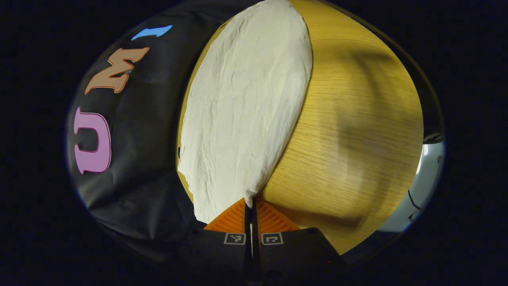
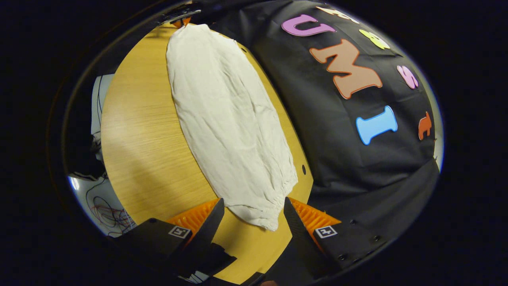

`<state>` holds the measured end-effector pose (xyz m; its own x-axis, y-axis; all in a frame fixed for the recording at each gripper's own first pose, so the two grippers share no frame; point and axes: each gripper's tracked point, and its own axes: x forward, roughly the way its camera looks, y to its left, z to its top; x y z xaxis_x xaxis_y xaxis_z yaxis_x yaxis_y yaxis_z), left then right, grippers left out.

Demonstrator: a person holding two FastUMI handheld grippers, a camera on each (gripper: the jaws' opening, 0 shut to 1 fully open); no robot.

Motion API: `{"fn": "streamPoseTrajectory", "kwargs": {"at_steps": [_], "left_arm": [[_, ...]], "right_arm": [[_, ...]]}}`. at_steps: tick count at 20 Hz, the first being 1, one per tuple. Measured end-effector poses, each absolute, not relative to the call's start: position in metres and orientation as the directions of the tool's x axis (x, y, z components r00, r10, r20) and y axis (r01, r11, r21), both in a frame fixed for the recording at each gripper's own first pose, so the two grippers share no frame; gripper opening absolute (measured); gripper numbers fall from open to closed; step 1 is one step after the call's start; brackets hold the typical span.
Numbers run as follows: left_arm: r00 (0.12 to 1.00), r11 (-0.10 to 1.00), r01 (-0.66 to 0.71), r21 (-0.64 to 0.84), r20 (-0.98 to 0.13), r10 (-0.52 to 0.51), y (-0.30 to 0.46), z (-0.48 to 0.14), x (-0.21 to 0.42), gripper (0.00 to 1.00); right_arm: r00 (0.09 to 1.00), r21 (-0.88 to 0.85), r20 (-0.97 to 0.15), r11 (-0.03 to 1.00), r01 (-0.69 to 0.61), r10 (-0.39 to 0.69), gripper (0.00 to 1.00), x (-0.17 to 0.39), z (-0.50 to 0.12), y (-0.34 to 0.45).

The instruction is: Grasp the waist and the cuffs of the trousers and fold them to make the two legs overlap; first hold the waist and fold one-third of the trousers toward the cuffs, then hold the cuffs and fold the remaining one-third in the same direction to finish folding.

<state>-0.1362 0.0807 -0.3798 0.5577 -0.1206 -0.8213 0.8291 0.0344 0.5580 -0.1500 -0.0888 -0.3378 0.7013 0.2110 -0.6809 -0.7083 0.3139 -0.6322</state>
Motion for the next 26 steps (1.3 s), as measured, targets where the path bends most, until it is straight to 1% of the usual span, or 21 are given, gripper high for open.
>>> {"fn": "streamPoseTrajectory", "kwargs": {"at_steps": [2,3,4,5,8,9,10,12,14,15,16,18,19,20,21,23,24,26], "left_arm": [[0.561,0.036,0.827,0.562,-0.819,-0.119,0.08,-0.38,-0.136,0.0],[0.564,0.042,0.825,0.563,-0.818,-0.116,0.08,-0.379,-0.136,0.0],[0.566,0.05,0.824,0.564,-0.817,-0.114,0.08,-0.38,-0.136,0.0],[0.567,0.057,0.824,0.564,-0.816,-0.113,0.08,-0.38,-0.136,0.0],[0.567,0.054,0.824,0.564,-0.817,-0.11,0.08,-0.38,-0.136,0.0],[0.567,0.053,0.824,0.565,-0.817,-0.108,0.08,-0.38,-0.137,0.0],[0.567,0.056,0.823,0.565,-0.817,-0.106,0.08,-0.38,-0.137,0.0],[0.568,0.06,0.823,0.565,-0.817,-0.101,0.08,-0.38,-0.137,0.0],[0.569,0.06,0.822,0.566,-0.817,-0.098,0.08,-0.38,-0.137,0.0],[0.569,0.059,0.823,0.566,-0.817,-0.096,0.08,-0.38,-0.137,0.0],[0.567,0.059,0.824,0.564,-0.818,-0.093,0.08,-0.38,-0.137,0.0],[0.564,0.068,0.825,0.56,-0.821,-0.09,0.08,-0.38,-0.137,0.0],[0.564,0.071,0.826,0.559,-0.821,-0.09,0.08,-0.38,-0.137,0.0],[0.564,0.071,0.826,0.56,-0.821,-0.089,0.081,-0.38,-0.137,0.0],[0.564,0.077,0.826,0.559,-0.821,-0.09,0.081,-0.38,-0.137,0.0],[0.572,0.105,0.82,0.563,-0.816,-0.086,0.081,-0.377,-0.135,0.0],[0.594,0.115,0.803,0.585,-0.8,-0.081,0.08,-0.373,-0.132,0.0],[0.627,0.13,0.777,0.615,-0.776,-0.075,0.075,-0.356,-0.126,0.0]], "right_arm": [[0.676,-0.625,-0.708,0.265,-0.735,0.205,0.98,-0.151,-0.349,-0.089],[0.659,-0.612,-0.724,0.252,-0.75,0.204,0.95,-0.153,-0.357,-0.09],[0.65,-0.607,-0.733,0.241,-0.758,0.2,0.95,-0.155,-0.36,-0.089],[0.651,-0.613,-0.73,0.222,-0.758,0.206,0.97,-0.153,-0.361,-0.087],[0.638,-0.609,-0.744,0.19,-0.77,0.2,0.93,-0.147,-0.369,-0.084],[0.638,-0.611,-0.744,0.184,-0.77,0.197,0.89,-0.143,-0.371,-0.083],[0.634,-0.608,-0.749,0.181,-0.773,0.193,0.88,-0.141,-0.373,-0.082],[0.638,-0.612,-0.747,0.182,-0.769,0.187,0.84,-0.134,-0.377,-0.08],[0.657,-0.637,-0.731,0.16,-0.754,0.184,0.84,-0.128,-0.382,-0.077],[0.668,-0.656,-0.721,0.132,-0.743,0.183,0.74,-0.126,-0.385,-0.075],[0.676,-0.67,-0.715,0.101,-0.736,0.178,0.69,-0.126,-0.388,-0.073],[0.676,-0.677,-0.719,0.062,-0.734,0.162,0.45,-0.129,-0.399,-0.073],[0.678,-0.678,-0.719,0.06,-0.733,0.157,0.23,-0.131,-0.401,-0.074],[0.687,-0.684,-0.711,0.077,-0.725,0.153,0.09,-0.127,-0.4,-0.075],[0.679,-0.671,-0.719,0.107,-0.734,0.147,0.13,-0.128,-0.399,-0.076],[0.659,-0.639,-0.74,0.166,-0.751,0.134,0.13,-0.127,-0.396,-0.078],[0.667,-0.645,-0.733,0.175,-0.744,0.132,0.09,-0.123,-0.39,-0.077],[0.69,-0.664,-0.71,0.193,-0.723,0.142,0.09,-0.114,-0.376,-0.075]]}}
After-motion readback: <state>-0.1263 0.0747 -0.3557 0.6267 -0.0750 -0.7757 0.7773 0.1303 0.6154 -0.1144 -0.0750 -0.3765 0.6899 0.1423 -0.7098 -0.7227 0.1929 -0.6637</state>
